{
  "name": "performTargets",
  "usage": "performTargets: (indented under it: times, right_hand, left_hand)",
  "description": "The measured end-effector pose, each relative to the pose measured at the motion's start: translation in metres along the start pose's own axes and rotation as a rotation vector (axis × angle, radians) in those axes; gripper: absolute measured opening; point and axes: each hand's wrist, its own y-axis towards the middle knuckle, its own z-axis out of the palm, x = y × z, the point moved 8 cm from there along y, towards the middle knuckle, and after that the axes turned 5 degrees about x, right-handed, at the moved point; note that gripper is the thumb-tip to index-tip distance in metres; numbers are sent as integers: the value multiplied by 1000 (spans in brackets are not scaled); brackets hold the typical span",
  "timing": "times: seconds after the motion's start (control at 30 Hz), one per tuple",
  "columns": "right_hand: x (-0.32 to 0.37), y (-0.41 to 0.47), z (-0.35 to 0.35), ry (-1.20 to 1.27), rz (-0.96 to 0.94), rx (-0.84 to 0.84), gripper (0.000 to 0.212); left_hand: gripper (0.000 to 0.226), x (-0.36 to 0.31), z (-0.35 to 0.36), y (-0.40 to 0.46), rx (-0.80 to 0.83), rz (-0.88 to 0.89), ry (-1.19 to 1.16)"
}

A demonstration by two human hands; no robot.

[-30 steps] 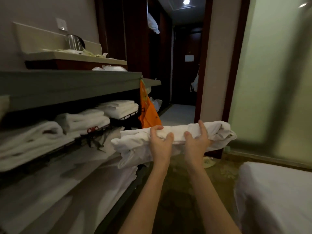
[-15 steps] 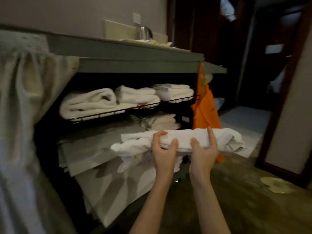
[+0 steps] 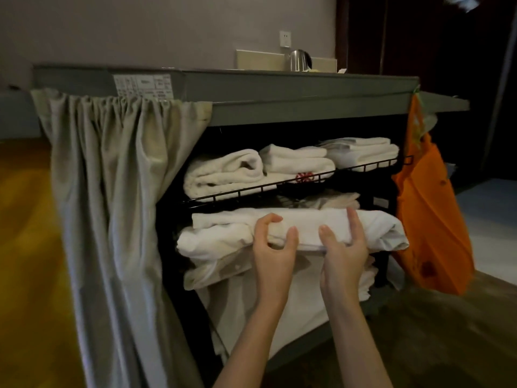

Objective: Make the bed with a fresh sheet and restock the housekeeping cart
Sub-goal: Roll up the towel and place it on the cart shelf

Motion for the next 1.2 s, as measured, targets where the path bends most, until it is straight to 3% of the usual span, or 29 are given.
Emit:
performTargets:
  times: [0.13,0.27,0.4,0.67,1.0,1.2]
  right_hand:
    - [-11,25,5,92,-69,82,58]
    - [-94,38,10,-48,38,225,51]
    - [-140,43,1,-136,51,235,49]
    - [-153,43,-6,-103,45,261,65]
    - [-114,75,27,37,-12,243,66]
    - [-133,94,76,85,-15,338,63]
  left_hand:
    - [28,7,6,13,25,118,75]
    - [35,95,-6,3,-59,-112,63]
    - [40,146,-9,-11,-48,-213,98]
    - [88,152,-3,-15,29,-221,-15]
    - [79,128,-2,29,127,-77,166]
    - [79,128,-31,75,120,34,285]
